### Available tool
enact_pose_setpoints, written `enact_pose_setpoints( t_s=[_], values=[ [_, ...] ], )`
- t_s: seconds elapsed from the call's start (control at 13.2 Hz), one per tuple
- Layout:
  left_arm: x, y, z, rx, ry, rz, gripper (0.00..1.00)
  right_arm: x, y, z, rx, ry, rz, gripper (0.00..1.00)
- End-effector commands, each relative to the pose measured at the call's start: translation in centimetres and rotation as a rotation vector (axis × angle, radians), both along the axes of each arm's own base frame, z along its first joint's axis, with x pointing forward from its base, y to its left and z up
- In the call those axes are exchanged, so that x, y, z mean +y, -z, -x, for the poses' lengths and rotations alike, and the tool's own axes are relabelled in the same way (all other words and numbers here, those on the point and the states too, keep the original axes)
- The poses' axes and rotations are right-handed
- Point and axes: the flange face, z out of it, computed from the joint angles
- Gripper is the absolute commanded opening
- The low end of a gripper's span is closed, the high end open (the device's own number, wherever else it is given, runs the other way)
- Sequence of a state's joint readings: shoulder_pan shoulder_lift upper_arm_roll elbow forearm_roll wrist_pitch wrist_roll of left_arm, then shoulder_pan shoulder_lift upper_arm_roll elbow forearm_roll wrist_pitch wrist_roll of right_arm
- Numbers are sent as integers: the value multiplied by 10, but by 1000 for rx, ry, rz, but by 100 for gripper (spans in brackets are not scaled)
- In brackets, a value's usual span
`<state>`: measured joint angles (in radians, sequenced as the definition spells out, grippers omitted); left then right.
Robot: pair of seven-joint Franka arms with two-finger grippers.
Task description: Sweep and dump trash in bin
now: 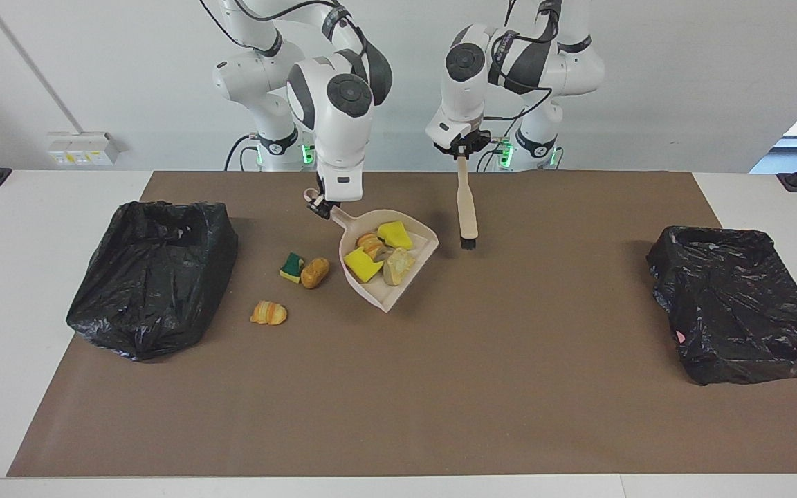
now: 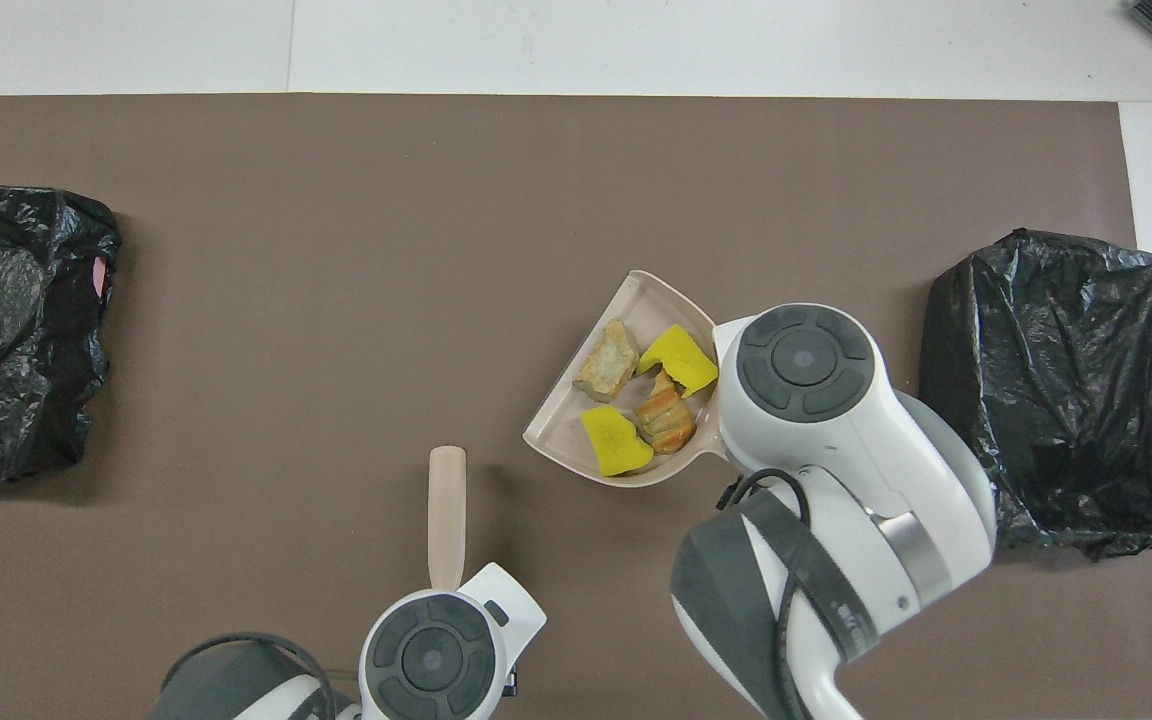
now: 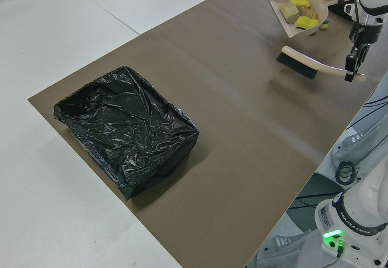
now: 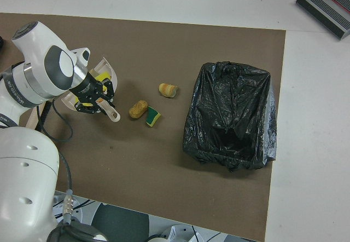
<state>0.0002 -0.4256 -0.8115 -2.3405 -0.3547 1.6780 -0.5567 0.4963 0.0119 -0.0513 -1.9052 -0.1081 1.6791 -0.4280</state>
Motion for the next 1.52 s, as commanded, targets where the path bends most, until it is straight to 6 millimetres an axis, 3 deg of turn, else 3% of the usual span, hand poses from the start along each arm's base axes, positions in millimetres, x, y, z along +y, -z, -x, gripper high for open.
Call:
enact_pose_setpoints(
  t_s=[0.0, 0.3, 0.46, 0.76, 1.06, 1.14, 1.21, 1.37, 1.44],
  values=[
    [-17, 7, 42, -35, -33, -5, 0, -43, -37, -6, -28, 70, -4, 0],
    [-48, 28, 84, -48, -56, 10, 0, -146, -75, -13, -30, 97, -31, 0],
    [-61, 59, 113, -79, -35, 4, 0, -207, -84, -18, -15, 99, -44, 0],
    [-61, 69, 118, -68, -73, 56, 0, -334, -87, -13, -12, 47, 4, 0],
    [-55, 77, 114, -49, -40, 85, 0, -434, -99, 5, -43, -59, 98, 0],
    [-53, 79, 113, -31, -15, 85, 0, -450, -100, 7, -40, -118, 139, 0],
    [-51, 80, 112, -11, 19, 85, 9, -462, -98, 8, -4, -187, 182, 0],
    [-47, 80, 102, 1, 36, 95, 51, -465, -88, 9, 60, -255, 272, 0],
    [-44, 81, 98, 14, 52, 100, 55, -463, -88, 8, 89, -286, 314, 0]
  ],
)
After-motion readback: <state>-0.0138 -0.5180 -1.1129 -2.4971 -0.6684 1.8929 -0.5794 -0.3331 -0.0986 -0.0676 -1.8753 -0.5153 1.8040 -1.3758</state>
